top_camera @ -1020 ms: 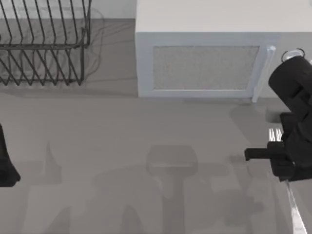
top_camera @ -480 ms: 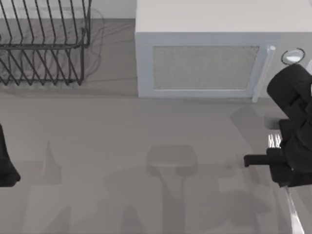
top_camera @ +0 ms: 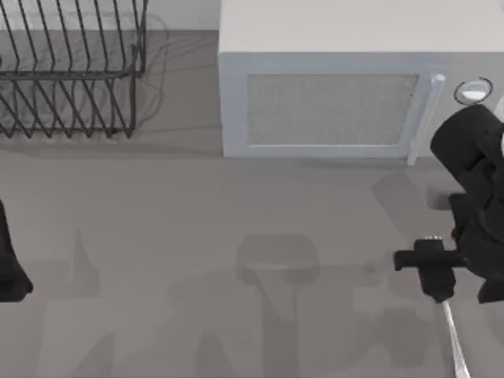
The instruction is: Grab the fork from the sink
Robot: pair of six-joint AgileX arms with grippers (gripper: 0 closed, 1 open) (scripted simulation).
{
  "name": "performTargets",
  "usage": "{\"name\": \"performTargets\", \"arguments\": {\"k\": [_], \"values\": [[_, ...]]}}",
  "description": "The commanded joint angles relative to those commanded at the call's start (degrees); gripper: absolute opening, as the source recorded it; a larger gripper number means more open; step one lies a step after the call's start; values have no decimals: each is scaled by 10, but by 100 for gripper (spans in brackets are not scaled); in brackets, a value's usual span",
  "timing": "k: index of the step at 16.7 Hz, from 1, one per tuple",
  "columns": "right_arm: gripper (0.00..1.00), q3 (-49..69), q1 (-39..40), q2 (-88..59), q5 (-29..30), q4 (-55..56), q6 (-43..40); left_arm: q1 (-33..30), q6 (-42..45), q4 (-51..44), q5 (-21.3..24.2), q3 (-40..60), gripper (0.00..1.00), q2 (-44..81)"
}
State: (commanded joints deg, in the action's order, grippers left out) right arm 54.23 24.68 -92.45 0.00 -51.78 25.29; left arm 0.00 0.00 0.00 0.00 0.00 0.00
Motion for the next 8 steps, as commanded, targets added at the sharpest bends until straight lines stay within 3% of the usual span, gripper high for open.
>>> {"name": "performTargets", "arguments": {"k": [2,8], "values": [[98,0,0,0,0,0,0,0,0,0,0,0,100,0],[100,0,0,0,0,0,0,0,0,0,0,0,100,0]]}}
